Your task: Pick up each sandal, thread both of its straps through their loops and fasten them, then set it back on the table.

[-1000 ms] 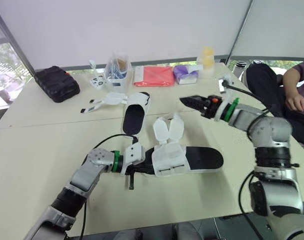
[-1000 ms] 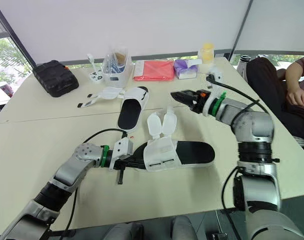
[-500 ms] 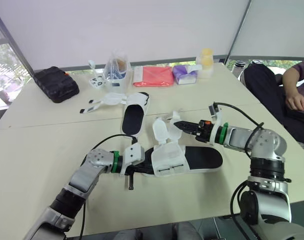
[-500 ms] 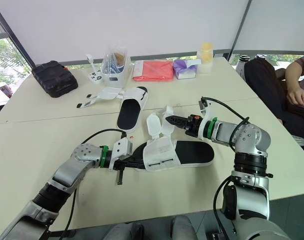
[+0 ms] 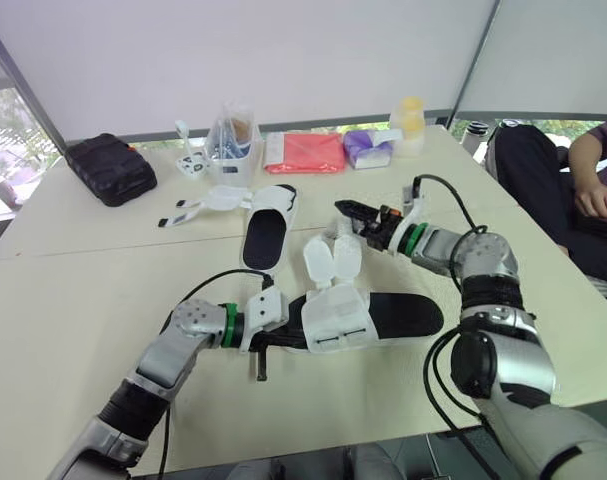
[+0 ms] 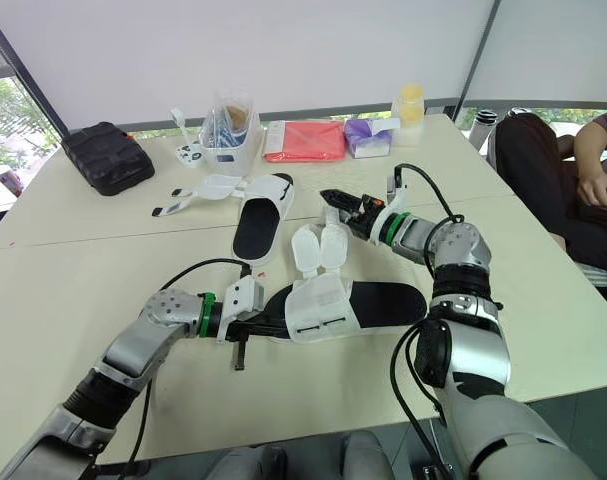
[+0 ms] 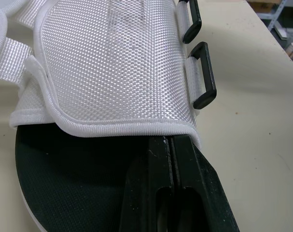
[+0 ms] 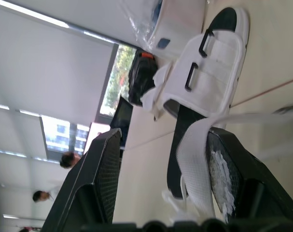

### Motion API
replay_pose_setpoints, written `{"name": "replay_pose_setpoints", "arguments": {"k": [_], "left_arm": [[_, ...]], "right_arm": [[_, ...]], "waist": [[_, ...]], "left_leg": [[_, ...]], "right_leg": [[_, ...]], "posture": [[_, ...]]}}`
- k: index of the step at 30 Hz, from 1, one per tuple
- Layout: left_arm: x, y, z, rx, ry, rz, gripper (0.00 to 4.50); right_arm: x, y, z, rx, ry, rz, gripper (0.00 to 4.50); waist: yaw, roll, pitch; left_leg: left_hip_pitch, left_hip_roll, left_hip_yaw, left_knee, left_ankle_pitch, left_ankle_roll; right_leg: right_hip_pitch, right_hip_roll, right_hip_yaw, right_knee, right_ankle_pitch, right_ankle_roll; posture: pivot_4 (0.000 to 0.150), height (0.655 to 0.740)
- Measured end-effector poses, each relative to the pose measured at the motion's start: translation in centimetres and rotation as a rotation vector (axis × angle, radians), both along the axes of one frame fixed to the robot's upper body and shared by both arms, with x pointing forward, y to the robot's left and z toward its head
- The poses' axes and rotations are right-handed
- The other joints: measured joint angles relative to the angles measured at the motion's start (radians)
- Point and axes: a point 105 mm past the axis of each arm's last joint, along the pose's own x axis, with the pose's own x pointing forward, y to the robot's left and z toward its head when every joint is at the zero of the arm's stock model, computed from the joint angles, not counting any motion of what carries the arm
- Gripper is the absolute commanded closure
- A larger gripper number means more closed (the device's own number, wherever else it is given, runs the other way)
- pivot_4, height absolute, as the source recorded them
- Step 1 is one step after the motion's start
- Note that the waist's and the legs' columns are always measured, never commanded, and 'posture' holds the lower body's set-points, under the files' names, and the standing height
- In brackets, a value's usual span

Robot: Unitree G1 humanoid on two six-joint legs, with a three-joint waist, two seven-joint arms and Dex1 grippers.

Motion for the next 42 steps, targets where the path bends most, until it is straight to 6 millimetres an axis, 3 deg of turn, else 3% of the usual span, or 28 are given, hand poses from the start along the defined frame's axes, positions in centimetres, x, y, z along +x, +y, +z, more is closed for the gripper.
{"name": "replay_pose_setpoints", "arguments": {"k": [4,5,7,11,20,23,27,29,34,42], "left_arm": [[0.0,-0.1,0.0,-0.004,-0.005,0.012,4.50],[-0.1,0.0,0.0,-0.004,-0.005,0.015,4.50],[-0.1,0.0,0.0,-0.004,-0.004,0.022,4.50],[-0.1,0.1,0.1,-0.007,-0.003,0.035,4.50],[0.0,0.0,0.1,-0.012,-0.001,0.040,4.50],[0.0,0.0,0.1,-0.012,-0.001,0.038,4.50],[0.0,0.0,0.1,-0.012,-0.002,0.037,4.50],[0.0,-0.1,0.0,-0.012,0.000,0.030,4.50],[0.3,0.3,0.0,-0.002,0.001,0.031,4.50],[0.5,0.0,-0.1,-0.010,0.006,0.017,4.50]], "right_arm": [[0.8,0.3,0.1,0.036,0.018,-0.022,1.76],[0.9,0.4,0.2,0.036,0.014,-0.021,1.99],[1.0,0.5,-0.1,0.008,0.019,-0.023,2.56],[0.9,0.4,-1.0,-0.042,0.030,-0.018,4.44],[0.8,0.2,-0.6,-0.078,-0.040,0.000,4.44],[0.3,-0.5,1.0,-0.243,-0.313,-0.009,4.44],[-2.1,-0.6,2.6,-0.459,-0.680,0.019,4.44],[-4.2,-0.8,2.7,-0.687,-0.980,0.033,4.44],[-7.4,-0.2,2.7,-0.999,-1.493,0.102,4.44],[-10.3,0.3,2.5,-1.186,-2.127,0.172,4.44]], "waist": [[0.001,0.000,0.000],[0.001,0.000,0.000],[0.001,0.000,0.000],[-0.001,0.000,0.000],[0.001,0.000,0.000],[0.003,0.000,0.000],[0.002,0.000,0.000],[0.004,0.000,0.000],[-0.002,0.000,0.000],[0.002,0.000,0.000]], "left_leg": [[0.000,0.000,0.000,0.000,0.000,0.000],[0.000,0.000,0.000,0.000,0.000,0.000],[0.000,0.000,0.000,0.000,0.000,0.000],[0.000,0.000,0.000,0.000,0.000,0.000],[0.000,0.000,0.000,0.000,0.001,-0.001],[-0.001,0.000,-0.001,0.001,0.001,-0.001],[-0.001,0.000,0.000,0.000,0.002,-0.004],[-0.001,0.000,0.000,0.000,0.002,-0.004],[0.002,0.000,0.001,0.000,0.002,-0.004],[0.003,0.000,0.001,0.001,0.003,-0.005]], "right_leg": [[0.000,0.000,0.000,0.000,0.000,0.000],[0.000,0.000,0.000,0.000,0.000,0.000],[0.000,0.000,0.000,0.000,0.000,0.000],[0.000,0.000,0.000,0.000,0.000,0.000],[0.000,0.000,0.000,0.000,0.000,0.000],[-0.001,0.000,0.000,0.000,0.000,0.000],[-0.001,0.000,0.000,0.000,0.000,0.000],[-0.001,0.000,-0.001,0.000,0.000,0.001],[0.001,0.000,0.000,0.000,0.001,0.002],[0.003,0.001,0.000,0.000,0.001,0.002]], "posture": [[0.150,0.7400],[0.150,0.7400],[0.150,0.7400],[0.150,0.7400],[0.150,0.7400],[0.150,0.7400],[0.150,0.7400],[0.150,0.7400],[0.150,0.7400],[0.150,0.7400]]}}
